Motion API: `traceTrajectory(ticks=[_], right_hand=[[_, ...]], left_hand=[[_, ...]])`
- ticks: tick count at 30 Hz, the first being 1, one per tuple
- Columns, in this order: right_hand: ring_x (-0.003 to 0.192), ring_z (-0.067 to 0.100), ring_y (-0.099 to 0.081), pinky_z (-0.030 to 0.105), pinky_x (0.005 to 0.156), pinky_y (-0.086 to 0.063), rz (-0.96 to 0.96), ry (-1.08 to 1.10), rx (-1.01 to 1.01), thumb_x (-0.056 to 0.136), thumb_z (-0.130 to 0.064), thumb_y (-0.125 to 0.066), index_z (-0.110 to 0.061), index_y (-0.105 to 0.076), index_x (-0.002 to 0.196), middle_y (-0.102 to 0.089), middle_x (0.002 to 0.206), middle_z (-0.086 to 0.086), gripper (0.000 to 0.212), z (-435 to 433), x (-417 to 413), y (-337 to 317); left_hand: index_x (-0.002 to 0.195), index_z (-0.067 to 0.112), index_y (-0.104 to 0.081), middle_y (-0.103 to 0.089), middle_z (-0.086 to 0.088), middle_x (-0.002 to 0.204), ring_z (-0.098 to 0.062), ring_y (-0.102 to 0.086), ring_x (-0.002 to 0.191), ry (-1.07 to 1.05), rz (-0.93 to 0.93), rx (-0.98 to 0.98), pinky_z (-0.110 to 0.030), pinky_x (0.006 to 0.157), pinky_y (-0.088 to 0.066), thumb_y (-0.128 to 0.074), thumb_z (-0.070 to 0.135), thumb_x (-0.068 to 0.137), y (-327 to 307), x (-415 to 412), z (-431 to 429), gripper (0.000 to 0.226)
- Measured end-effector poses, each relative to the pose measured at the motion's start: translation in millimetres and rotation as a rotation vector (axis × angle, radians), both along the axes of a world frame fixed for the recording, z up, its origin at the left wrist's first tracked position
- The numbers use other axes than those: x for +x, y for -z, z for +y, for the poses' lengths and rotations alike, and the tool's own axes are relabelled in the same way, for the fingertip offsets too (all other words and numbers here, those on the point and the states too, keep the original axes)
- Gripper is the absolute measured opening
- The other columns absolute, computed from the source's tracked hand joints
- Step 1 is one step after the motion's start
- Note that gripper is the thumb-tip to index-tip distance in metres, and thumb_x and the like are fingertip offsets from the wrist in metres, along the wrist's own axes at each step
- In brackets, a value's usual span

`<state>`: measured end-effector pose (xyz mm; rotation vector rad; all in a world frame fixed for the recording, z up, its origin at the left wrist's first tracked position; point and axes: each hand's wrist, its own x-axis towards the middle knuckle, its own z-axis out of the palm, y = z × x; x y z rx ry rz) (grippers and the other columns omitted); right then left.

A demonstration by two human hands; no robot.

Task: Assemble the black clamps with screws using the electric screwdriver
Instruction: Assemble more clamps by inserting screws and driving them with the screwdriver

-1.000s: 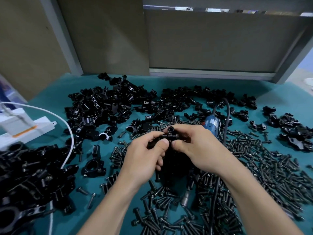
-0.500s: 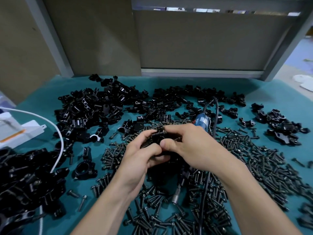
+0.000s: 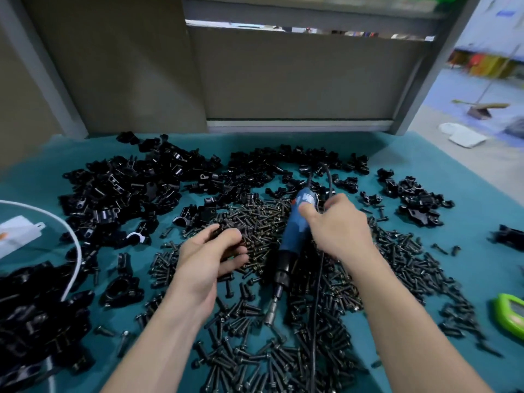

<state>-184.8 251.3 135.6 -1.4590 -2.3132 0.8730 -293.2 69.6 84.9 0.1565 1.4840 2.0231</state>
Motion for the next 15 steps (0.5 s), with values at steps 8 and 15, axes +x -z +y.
traceTrajectory(ticks=[8, 15], right_hand=[[0.092, 0.029, -0.070, 0.040, 0.085, -0.060, -0.261, 0.022, -0.096, 0.076, -0.061, -0.076, -0.010, -0.051, 0.126, -0.065, 0.107, 0.008, 0.076, -11.3, -37.7, -6.9], [0.082, 0.024, -0.068, 0.043, 0.079, -0.061, 0.588, 0.124, -0.424, 0.068, -0.024, -0.078, -0.014, -0.071, 0.094, -0.073, 0.095, 0.006, 0.029, -12.6, -18.1, -4.2]], left_hand=[[0.096, 0.003, -0.078, -0.078, -0.001, 0.082, -0.013, -0.074, 0.080, -0.082, 0.144, -0.049, -0.024, 0.063, -0.061, -0.072, -0.007, 0.086, -0.1, 2.6, 2.4, 0.015], [0.081, 0.027, -0.085, -0.077, 0.000, 0.074, -0.009, -0.070, 0.066, -0.121, 0.223, -0.034, -0.019, 0.061, -0.056, -0.073, -0.011, 0.081, -5.8, 7.3, 2.1, 0.039]])
